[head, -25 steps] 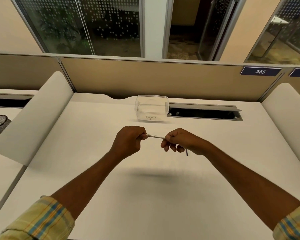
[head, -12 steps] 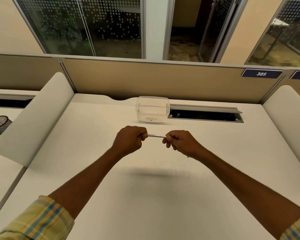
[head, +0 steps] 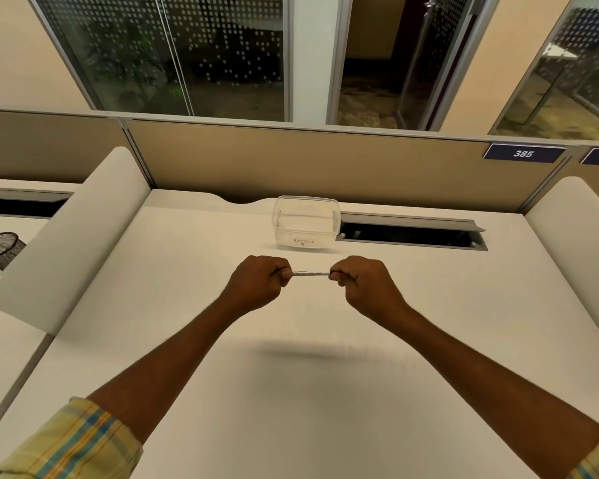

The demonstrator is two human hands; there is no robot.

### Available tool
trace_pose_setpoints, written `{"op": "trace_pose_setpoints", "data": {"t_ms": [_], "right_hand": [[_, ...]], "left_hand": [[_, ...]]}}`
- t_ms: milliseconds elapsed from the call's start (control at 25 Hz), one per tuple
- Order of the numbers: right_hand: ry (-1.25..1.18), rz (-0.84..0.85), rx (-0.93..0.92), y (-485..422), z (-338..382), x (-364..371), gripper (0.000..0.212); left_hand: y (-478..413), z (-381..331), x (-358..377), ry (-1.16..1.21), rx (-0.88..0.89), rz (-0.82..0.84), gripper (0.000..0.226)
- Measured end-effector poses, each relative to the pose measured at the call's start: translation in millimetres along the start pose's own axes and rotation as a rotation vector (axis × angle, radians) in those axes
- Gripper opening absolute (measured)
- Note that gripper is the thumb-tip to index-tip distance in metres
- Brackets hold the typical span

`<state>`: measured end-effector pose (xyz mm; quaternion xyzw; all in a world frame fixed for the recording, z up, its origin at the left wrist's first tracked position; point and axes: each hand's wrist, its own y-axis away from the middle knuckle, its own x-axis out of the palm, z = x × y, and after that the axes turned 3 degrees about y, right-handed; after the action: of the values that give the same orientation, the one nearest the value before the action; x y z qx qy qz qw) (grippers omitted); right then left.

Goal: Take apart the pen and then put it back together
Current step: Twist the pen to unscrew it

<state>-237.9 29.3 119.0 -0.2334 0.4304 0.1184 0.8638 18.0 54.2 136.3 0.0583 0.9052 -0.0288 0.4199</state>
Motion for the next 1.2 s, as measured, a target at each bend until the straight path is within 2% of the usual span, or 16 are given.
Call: {"op": "trace_pose_setpoints", "data": {"t_ms": [40,160,240,320,400,560,720,800,920,1000,1080,1200], "right_hand": [[-0.037,0.023,0.033,-1,2,-1,0.016],[-0.327,0.238,0.328,-7,12,-15,0.017],[-0.542,0.37,0.467,-10,13,-23,0.033],[-0.627,0.428,0.532,-12,13,-26,0.043],[-0.553,0.383,0.524,-12,16,-25,0.04],[-0.308,0.191,0.357,-9,16,-21,0.027],[-0.279,0.074,0.292,-6,16,-15,0.006],[-0.373,0.122,0.367,-8,19,-19,0.003],[-0.569,0.304,0.521,-13,18,-27,0.034],[-0.615,0.373,0.574,-15,16,-28,0.044],[-0.596,0.351,0.584,-15,16,-25,0.038],[-0.52,0.241,0.535,-13,17,-21,0.01]], "left_hand": [[1,1,-1,-0.023,0.006,-0.004,0.029],[2,3,-4,-0.104,0.029,-0.049,0.036],[4,1,-5,-0.115,0.048,-0.082,0.035],[6,-1,-5,-0.129,0.053,-0.096,0.035],[7,-3,-4,-0.141,0.056,-0.094,0.036],[6,-5,-4,-0.137,0.042,-0.08,0.043],[7,-6,-3,-0.121,0.028,-0.084,0.044],[9,-6,-3,-0.128,0.026,-0.097,0.037],[9,-5,-6,-0.134,0.042,-0.124,0.029],[9,-5,-8,-0.14,0.049,-0.137,0.024],[8,-4,-9,-0.147,0.056,-0.133,0.023],[8,-2,-7,-0.147,0.054,-0.121,0.021]]}}
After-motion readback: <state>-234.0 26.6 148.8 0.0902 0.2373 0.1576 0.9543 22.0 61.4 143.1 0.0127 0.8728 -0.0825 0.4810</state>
